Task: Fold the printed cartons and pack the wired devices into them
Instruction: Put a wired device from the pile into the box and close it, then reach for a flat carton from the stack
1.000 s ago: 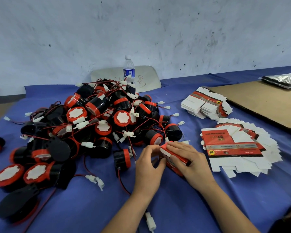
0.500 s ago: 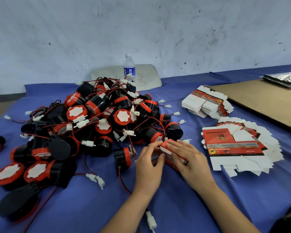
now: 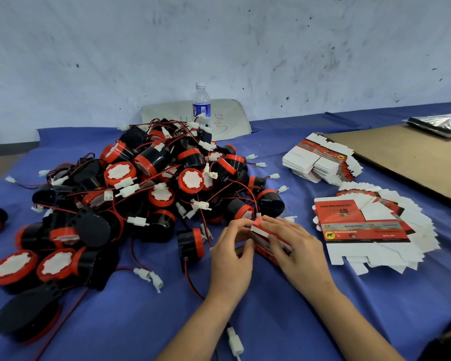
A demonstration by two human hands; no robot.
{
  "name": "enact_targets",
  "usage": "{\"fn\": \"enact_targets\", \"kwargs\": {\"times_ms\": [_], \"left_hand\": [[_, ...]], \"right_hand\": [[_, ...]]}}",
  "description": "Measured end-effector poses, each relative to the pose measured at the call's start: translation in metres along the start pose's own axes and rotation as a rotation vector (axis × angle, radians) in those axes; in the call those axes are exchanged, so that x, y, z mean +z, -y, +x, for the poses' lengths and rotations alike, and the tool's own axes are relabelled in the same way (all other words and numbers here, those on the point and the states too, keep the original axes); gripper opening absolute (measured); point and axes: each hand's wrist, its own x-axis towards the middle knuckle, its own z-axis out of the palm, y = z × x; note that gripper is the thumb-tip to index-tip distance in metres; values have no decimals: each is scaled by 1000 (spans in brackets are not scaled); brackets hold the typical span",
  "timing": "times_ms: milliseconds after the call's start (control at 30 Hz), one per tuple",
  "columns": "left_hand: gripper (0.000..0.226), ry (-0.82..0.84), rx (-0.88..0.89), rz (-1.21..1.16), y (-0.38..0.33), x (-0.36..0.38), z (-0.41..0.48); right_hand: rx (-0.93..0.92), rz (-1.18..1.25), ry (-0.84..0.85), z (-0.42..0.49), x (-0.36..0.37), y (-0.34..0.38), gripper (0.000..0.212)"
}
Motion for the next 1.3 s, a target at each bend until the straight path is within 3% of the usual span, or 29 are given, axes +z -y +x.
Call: {"fn": "enact_targets", "kwargs": {"times_ms": [167,267,400,600,700,800,867,967,1033,1133,1233,1300], "left_hand": [[29,-21,-3,16,-1,0,1],[30,-42,-5,20,0,-1,1],[34,-38,6,62,1,-1,0],[29,-35,5,149,2,-2,0],[19,-37,7,190,6,-1,2],[20,-40,18,216,7,2,1],[35,-20,67,212,6,2,-1],[75,191,175,212,7,2,-4],[84,323,226,224,7,4,-6],[75,255,141,211,6,7,-9],[58,249,156,375,6,4,-9],[49,312,134,329,2,3,-10]], "right_hand": [[53,48,76,-2,1,-4,37],[44,42,179,-1,0,-4,34],[-37,-62,301,0,0,-8,45],[17,-151,374,-7,-3,-7,65],[25,-180,374,-10,-2,-6,62],[-33,-134,261,-11,-2,0,55],[-68,-50,96,-11,0,0,42],[129,250,-144,-8,-6,-1,23],[257,440,-210,-8,-10,-3,25],[215,507,-234,-11,-12,0,35],[115,389,-226,-11,-8,1,33],[126,306,-272,-11,-7,-1,33]]}}
